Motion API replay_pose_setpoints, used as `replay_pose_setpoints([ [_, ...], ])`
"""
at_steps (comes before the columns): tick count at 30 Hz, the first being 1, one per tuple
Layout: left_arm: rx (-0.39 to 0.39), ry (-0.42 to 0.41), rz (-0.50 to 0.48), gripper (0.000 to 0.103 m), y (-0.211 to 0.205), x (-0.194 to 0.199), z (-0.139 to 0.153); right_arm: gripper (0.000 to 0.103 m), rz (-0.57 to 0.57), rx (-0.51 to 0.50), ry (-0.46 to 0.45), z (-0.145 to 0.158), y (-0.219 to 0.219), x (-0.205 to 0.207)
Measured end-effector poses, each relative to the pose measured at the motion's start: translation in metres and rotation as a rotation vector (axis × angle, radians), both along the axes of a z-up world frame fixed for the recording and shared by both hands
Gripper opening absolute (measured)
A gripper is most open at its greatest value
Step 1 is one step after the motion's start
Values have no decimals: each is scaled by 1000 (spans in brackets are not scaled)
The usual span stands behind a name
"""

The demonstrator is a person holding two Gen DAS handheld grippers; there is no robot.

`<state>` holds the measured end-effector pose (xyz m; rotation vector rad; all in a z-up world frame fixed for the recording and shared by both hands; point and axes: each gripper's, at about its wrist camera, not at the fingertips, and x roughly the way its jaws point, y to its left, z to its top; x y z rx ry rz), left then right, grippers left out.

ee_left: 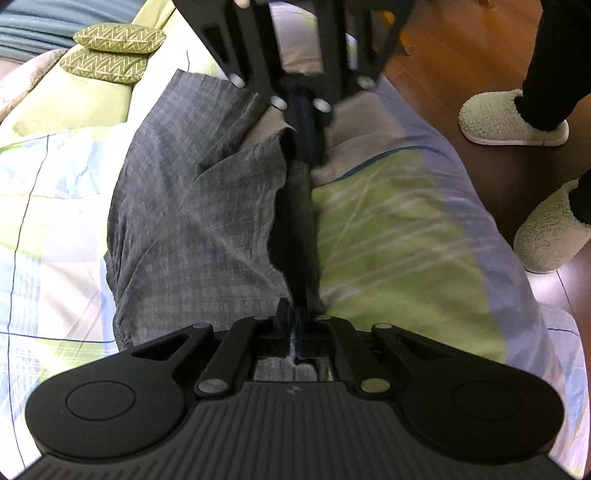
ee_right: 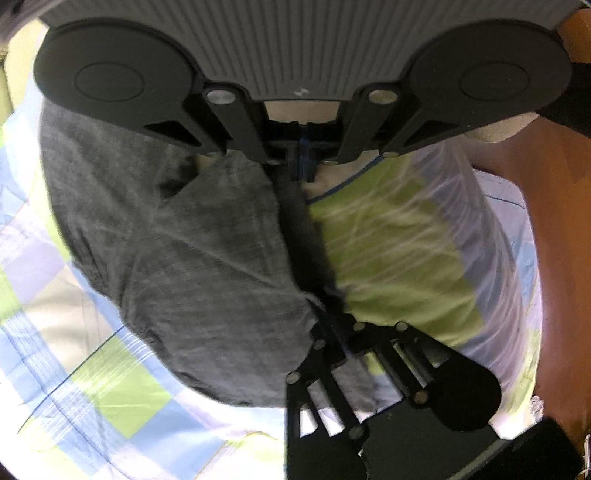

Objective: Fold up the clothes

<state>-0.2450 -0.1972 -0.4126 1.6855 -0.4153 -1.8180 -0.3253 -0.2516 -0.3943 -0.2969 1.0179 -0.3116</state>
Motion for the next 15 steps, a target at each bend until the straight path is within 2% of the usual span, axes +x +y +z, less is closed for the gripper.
replay_pose_setpoints([
  [2, 2, 28, 24, 0, -4, 2, 8, 21, 0, -29, -8, 2, 0, 2],
  [3, 2, 37, 31, 0, -6, 3, 11, 23, 3, -44, -14, 2, 0, 4],
  [10, -16, 34, 10, 0, -7, 11, 26, 22, 4, -94, -47, -1, 6, 25],
  [15, -19, 62, 19, 0, -9, 14, 34, 21, -43, -62, -87, 9, 9, 22],
])
